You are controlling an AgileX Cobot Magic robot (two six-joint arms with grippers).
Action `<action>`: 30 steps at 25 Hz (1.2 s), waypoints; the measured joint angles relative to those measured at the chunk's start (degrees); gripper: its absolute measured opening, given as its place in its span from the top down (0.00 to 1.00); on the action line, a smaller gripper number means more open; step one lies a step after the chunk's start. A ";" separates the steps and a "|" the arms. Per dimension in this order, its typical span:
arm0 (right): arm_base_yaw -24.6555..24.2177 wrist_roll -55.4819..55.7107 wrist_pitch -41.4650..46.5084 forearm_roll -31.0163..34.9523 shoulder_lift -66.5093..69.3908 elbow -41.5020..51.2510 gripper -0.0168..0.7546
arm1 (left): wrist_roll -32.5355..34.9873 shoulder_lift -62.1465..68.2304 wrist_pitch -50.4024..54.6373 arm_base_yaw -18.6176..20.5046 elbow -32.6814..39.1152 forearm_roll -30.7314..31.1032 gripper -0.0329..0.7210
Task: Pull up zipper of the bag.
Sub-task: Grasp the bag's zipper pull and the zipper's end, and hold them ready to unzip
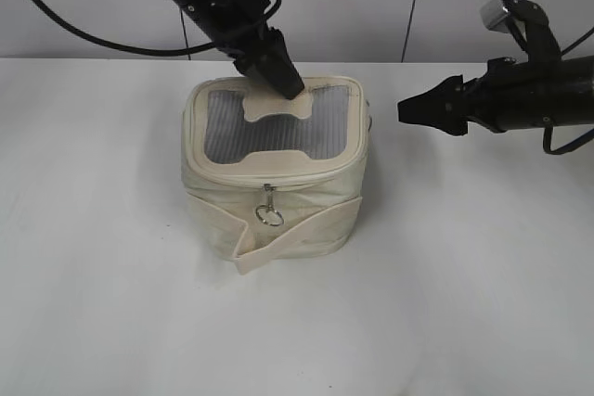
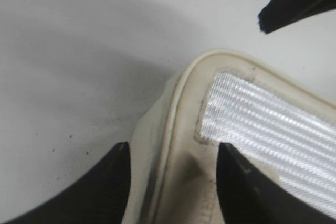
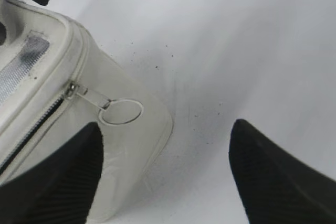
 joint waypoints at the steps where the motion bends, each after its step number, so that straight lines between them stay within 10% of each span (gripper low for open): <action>1: 0.00 -0.96 0.05 0.26 0.00 0.00 0.22 | -0.23 0.20 0.14 0.00 0.00 1.10 0.42; 5: 0.00 -5.37 1.61 0.54 0.00 0.00 0.23 | -1.33 0.78 0.19 0.00 -0.28 2.98 0.44; 11: 0.06 -16.44 2.43 1.66 1.29 0.00 0.23 | -1.55 0.78 0.98 -0.63 -0.35 5.17 0.90; 26: 5.89 -28.17 2.68 9.25 10.17 -4.67 0.26 | -1.55 0.78 0.99 -0.63 -0.35 4.90 0.90; 30: 7.53 -28.42 1.46 7.89 12.14 -6.47 0.54 | -1.55 0.78 0.99 -0.63 -0.35 4.86 0.90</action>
